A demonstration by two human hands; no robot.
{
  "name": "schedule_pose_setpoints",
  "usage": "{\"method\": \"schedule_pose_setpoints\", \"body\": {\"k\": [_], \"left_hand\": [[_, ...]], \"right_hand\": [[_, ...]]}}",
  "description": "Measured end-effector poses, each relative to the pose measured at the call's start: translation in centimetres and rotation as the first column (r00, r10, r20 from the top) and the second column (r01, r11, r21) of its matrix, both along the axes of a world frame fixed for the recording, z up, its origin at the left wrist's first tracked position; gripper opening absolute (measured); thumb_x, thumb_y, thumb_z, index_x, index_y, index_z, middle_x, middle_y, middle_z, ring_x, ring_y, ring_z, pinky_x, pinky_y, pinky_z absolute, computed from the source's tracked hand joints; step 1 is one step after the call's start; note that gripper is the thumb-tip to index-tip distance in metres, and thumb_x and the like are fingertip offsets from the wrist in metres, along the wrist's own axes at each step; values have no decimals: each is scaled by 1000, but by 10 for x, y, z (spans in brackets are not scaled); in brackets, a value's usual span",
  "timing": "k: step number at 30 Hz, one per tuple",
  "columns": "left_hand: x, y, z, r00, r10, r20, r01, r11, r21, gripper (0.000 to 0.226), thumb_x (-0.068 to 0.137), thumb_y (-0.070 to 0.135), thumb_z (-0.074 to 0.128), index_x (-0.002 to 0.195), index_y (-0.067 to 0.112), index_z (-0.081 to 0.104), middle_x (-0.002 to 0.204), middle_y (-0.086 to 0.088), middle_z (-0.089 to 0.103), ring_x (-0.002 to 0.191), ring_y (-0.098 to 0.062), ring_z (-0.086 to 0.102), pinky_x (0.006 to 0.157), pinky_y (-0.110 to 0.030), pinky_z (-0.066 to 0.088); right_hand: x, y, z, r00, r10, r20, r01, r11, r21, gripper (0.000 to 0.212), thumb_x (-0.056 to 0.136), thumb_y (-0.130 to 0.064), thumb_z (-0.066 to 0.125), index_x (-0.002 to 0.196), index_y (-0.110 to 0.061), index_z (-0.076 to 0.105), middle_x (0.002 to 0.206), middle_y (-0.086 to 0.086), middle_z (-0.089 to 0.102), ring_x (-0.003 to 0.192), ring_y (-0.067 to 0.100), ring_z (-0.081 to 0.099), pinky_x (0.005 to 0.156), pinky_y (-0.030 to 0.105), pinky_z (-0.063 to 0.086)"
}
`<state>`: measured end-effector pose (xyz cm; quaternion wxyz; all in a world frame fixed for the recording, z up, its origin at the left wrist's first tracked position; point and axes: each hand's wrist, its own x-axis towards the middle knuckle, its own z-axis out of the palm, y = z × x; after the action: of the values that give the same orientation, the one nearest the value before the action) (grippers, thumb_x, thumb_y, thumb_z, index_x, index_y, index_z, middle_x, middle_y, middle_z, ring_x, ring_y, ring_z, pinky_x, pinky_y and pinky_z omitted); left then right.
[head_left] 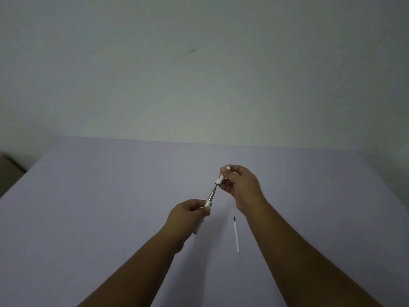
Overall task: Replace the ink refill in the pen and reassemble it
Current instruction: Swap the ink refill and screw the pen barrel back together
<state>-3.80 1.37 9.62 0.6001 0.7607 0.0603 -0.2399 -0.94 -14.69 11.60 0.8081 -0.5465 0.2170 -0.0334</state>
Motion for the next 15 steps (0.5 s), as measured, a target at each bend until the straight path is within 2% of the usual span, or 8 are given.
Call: {"method": "schedule_pose_setpoints", "body": {"k": [6, 11, 15], "left_hand": [[-9, -9, 8, 999, -14, 39, 14, 1000, 4, 8, 85, 25, 64, 88, 26, 71, 84, -1, 67, 76, -15, 58, 59, -23, 45], [-14, -14, 10, 997, -1, 79, 1, 1000, 7, 8, 86, 24, 64, 81, 25, 70, 78, 0, 65, 72, -14, 57, 58, -23, 45], [-16, -15, 8, 993, 21, 115, -21, 1000, 0, 9, 86, 23, 64, 78, 25, 69, 78, 1, 66, 74, -14, 58, 57, -22, 43]], "right_hand": [[-17, -4, 1, 994, 111, -11, -111, 985, -129, 21, 81, -10, 70, 101, -5, 63, 82, 9, 68, 69, 16, 69, 59, 24, 57], [-27, -1, -5, 980, 198, -12, -198, 970, -141, 15, 81, -12, 71, 95, -9, 64, 82, 6, 69, 72, 15, 70, 64, 26, 57], [-29, -4, -7, 961, 276, -12, -276, 954, -120, 10, 83, -10, 68, 92, -7, 66, 80, 5, 69, 71, 14, 70, 67, 26, 58]]}}
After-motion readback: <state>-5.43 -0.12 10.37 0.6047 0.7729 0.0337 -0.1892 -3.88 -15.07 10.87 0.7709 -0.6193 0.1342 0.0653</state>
